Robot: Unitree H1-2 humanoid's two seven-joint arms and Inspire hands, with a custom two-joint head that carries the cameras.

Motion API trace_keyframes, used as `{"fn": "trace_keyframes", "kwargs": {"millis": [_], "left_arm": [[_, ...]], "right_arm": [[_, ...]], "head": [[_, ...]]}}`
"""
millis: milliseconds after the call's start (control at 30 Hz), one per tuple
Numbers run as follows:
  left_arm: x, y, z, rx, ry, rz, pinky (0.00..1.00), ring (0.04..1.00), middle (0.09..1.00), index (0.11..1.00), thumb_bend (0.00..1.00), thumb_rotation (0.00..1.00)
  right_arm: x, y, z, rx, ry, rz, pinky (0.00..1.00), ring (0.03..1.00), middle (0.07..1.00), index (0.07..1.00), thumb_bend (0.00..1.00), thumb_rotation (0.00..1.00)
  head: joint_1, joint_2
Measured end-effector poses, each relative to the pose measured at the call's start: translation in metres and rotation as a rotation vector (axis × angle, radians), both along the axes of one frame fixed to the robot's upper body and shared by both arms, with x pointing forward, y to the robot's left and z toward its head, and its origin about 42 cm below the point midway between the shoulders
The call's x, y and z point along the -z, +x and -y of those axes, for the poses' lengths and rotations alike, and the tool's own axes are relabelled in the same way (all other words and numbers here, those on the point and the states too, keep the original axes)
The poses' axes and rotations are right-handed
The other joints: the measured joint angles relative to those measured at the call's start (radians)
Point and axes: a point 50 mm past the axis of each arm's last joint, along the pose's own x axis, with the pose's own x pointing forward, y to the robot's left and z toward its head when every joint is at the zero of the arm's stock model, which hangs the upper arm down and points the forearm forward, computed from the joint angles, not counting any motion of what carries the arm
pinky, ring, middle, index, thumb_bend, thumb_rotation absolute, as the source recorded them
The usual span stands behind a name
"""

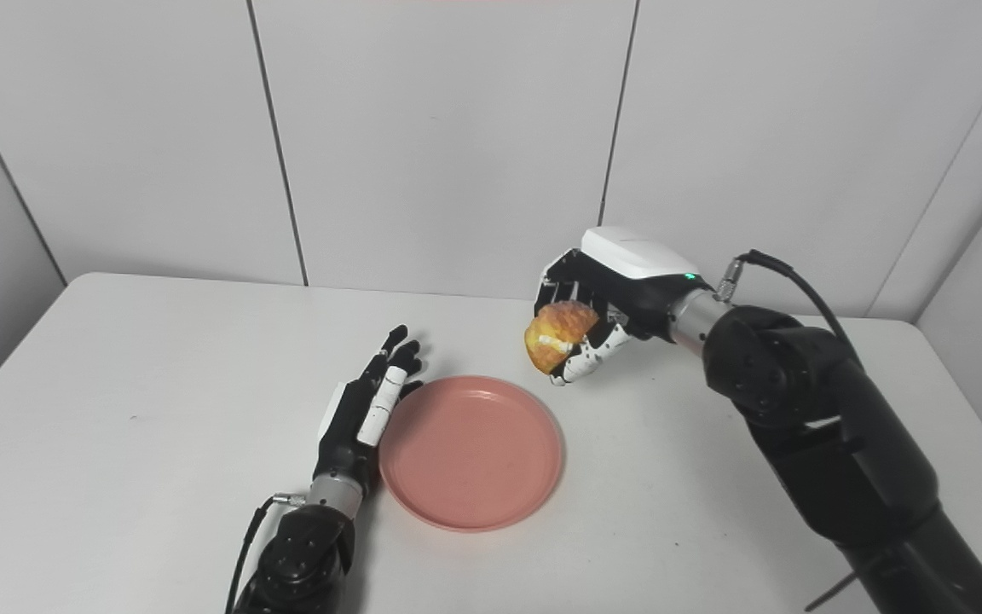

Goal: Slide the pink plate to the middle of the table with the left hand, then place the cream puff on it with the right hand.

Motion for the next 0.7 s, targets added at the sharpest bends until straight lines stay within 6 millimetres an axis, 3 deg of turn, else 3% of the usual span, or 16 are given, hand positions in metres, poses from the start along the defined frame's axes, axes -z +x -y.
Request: {"fn": "trace_keyframes", "kwargs": {"millis": [367,567,700], "left_arm": [[0.001,-0.001,0.005,0.005,-0.006,0.007,0.82,0.903,0.913,0.908,0.87,0.85],[0.002,-0.001,0.006,0.006,0.007,0.009,0.78,0.889,0.904,0.888,0.84,0.88],[0.002,-0.001,0.007,0.005,0.005,0.009,0.81,0.889,0.902,0.905,0.85,0.88]], "right_arm": [[0.014,-0.004,-0.036,-0.065,-0.011,-0.019,0.36,0.426,0.513,0.492,0.52,0.00],[0.032,0.003,-0.050,-0.073,-0.025,-0.063,0.36,0.440,0.515,0.478,0.52,0.00],[0.046,0.007,-0.064,-0.074,-0.036,-0.095,0.38,0.450,0.522,0.467,0.52,0.00]], "head": [[0.005,0.006],[0.000,0.011],[-0.002,0.014]]}}
